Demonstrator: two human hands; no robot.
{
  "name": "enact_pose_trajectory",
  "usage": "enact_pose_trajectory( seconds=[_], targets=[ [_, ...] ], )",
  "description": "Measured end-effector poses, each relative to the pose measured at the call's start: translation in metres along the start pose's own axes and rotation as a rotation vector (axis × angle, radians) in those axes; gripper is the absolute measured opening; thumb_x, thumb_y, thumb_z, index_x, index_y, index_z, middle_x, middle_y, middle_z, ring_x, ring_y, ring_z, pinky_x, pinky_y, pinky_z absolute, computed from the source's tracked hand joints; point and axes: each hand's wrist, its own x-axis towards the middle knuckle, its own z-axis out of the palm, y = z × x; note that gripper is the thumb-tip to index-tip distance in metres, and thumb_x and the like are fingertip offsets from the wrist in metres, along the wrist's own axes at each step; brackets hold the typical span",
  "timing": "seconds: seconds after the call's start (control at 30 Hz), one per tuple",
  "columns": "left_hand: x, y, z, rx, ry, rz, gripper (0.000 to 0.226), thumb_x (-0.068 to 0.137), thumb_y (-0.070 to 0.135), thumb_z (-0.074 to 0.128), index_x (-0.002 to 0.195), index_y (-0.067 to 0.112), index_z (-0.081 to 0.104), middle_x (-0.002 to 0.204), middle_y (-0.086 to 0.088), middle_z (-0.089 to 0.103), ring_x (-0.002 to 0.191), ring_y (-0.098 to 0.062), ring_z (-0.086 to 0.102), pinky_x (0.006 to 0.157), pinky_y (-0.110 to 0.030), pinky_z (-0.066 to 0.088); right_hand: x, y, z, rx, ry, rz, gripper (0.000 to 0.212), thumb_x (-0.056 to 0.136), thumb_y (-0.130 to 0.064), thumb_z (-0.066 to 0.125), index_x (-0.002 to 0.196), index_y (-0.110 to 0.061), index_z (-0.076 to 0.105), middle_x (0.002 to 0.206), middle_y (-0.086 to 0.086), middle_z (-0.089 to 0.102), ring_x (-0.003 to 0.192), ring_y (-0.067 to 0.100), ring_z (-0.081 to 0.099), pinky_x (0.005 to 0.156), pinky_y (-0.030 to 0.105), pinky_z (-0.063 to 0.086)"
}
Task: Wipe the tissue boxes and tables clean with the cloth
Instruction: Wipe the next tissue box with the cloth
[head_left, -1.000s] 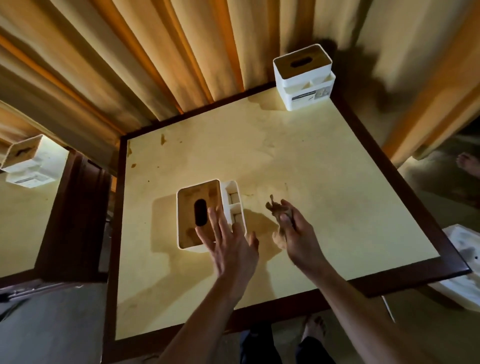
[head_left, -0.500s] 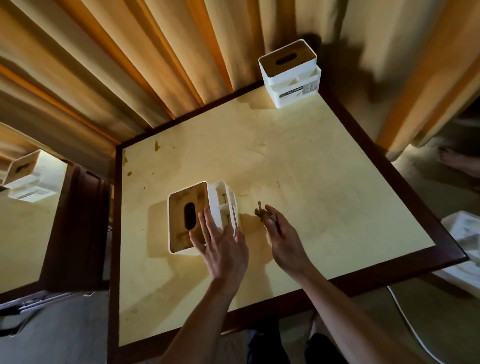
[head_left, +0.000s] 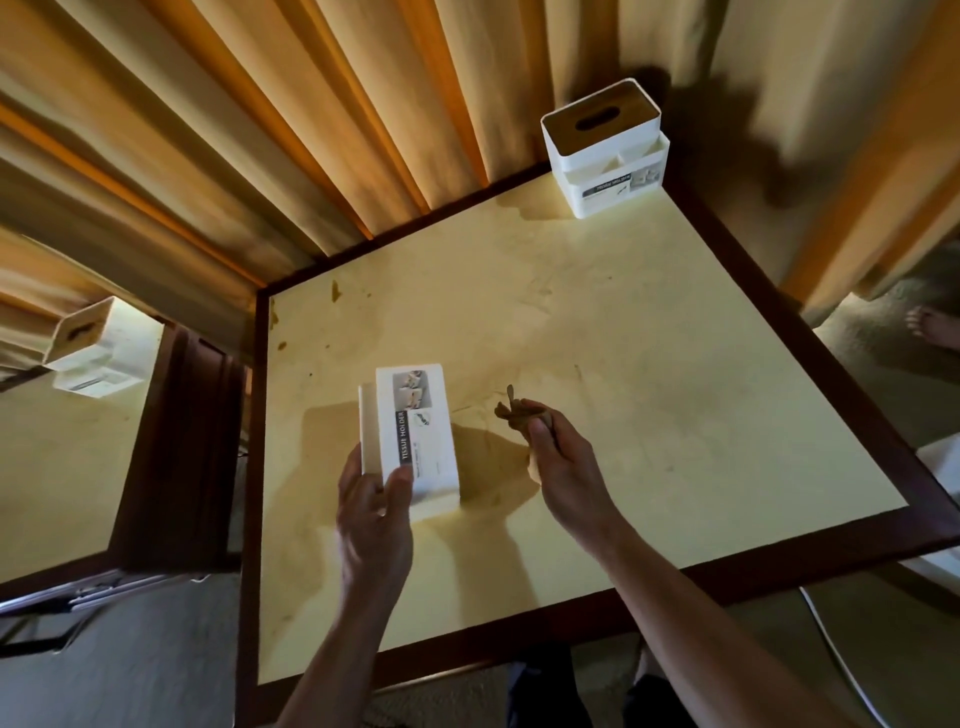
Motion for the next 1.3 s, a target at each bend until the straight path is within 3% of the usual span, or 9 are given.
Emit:
enact_pose_trajectory(
  seconds=[0.17, 0.37, 0.6, 0.73, 0.87, 1.0, 1.17, 1.23, 1.3],
  targets=[
    [-0.001, -0.003, -0.014, -0.07, -0.015, -0.064, 0.028, 0.081, 0.056, 0.056, 0.105, 0.047, 0.067, 0.141, 0.018, 0.05, 0.109, -0.017, 0.065, 0.067, -0.012, 0.054, 0.001, 0.0, 0.007, 0.042, -0.015, 0.025, 0.029, 0.105, -0.017, 0.039, 0.121, -0.016, 0.064, 0.093, -0.018, 0.066, 0.077, -0.011, 0.057, 0.068, 0.007, 0.041],
    [0.003, -0.011, -0.022, -0.128, -0.056, -0.171, 0.032, 0.084, 0.044, 0.058, 0.092, 0.075, 0.061, 0.141, -0.001, 0.057, 0.119, -0.023, 0.063, 0.091, -0.053, 0.056, 0.001, 0.004, 0.02, 0.073, -0.048, 0.062, 0.029, 0.105, -0.02, 0.038, 0.122, -0.016, 0.062, 0.12, -0.005, 0.066, 0.107, -0.002, 0.061, 0.083, 0.009, 0.043],
    [0.003, -0.019, -0.024, -0.302, -0.056, -0.204, 0.026, 0.083, 0.045, 0.061, 0.104, 0.056, 0.07, 0.139, -0.005, 0.058, 0.125, -0.027, 0.058, 0.097, -0.058, 0.052, 0.003, 0.016, 0.032, 0.08, -0.046, 0.103, 0.03, 0.106, -0.022, 0.038, 0.127, -0.015, 0.059, 0.128, -0.003, 0.064, 0.123, 0.007, 0.055, 0.101, 0.022, 0.043],
    [0.011, -0.015, -0.028, -0.203, 0.004, -0.218, 0.064, 0.082, 0.061, 0.053, 0.135, 0.026, 0.05, 0.134, -0.006, 0.058, 0.123, -0.028, 0.056, 0.096, -0.057, 0.051, 0.003, 0.014, 0.04, 0.142, -0.044, 0.165, 0.031, 0.106, -0.019, 0.036, 0.125, -0.011, 0.06, 0.119, -0.001, 0.067, 0.105, -0.001, 0.062, 0.082, 0.012, 0.047],
    [0.046, 0.005, -0.03, 0.213, -0.041, 0.066, 0.056, 0.102, 0.045, 0.044, 0.148, 0.012, 0.036, 0.164, -0.008, 0.019, 0.149, -0.026, 0.021, 0.113, -0.047, 0.033, -0.001, 0.022, 0.056, 0.286, -0.087, 0.299, 0.031, 0.107, -0.019, 0.035, 0.106, -0.015, 0.065, 0.092, -0.006, 0.068, 0.074, -0.002, 0.063, 0.062, 0.012, 0.047],
    [0.089, 0.014, -0.011, 0.532, -0.261, 0.389, 0.057, 0.104, 0.038, 0.031, 0.153, 0.009, 0.028, 0.167, -0.005, 0.007, 0.151, -0.009, -0.008, 0.121, -0.035, 0.002, -0.002, 0.031, 0.081, 0.36, -0.089, 0.393, 0.033, 0.106, -0.022, 0.037, 0.092, -0.031, 0.065, 0.084, -0.021, 0.069, 0.077, -0.009, 0.065, 0.063, 0.009, 0.048],
    [0.102, 0.007, 0.001, 0.65, -0.383, 0.444, 0.064, 0.102, 0.039, 0.019, 0.158, 0.006, 0.017, 0.167, -0.005, 0.008, 0.146, 0.001, -0.021, 0.114, -0.016, -0.021, 0.009, 0.05, 0.107, 0.221, -0.034, 0.461, 0.033, 0.104, -0.038, 0.038, 0.131, -0.028, 0.054, 0.135, -0.001, 0.055, 0.116, 0.013, 0.056, 0.088, 0.023, 0.047],
    [0.1, 0.005, 0.001, 0.664, -0.38, 0.467, 0.063, 0.103, 0.038, 0.019, 0.158, 0.005, 0.017, 0.167, -0.005, 0.01, 0.147, 0.0, -0.019, 0.117, -0.02, -0.019, 0.017, 0.06, 0.113, 0.178, -0.016, 0.472, 0.051, 0.1, -0.05, 0.039, 0.149, -0.036, 0.032, 0.156, -0.019, 0.024, 0.132, 0.004, 0.039, 0.105, 0.027, 0.039],
    [0.101, 0.003, 0.0, 0.664, -0.382, 0.485, 0.065, 0.103, 0.04, 0.016, 0.157, 0.004, 0.017, 0.166, -0.006, 0.011, 0.15, -0.004, -0.014, 0.12, -0.025, -0.016, 0.024, 0.063, 0.114, 0.221, -0.025, 0.498, 0.058, 0.098, -0.053, 0.042, 0.152, -0.041, 0.022, 0.148, -0.033, 0.011, 0.131, -0.001, 0.033, 0.103, 0.027, 0.04]
  ],
)
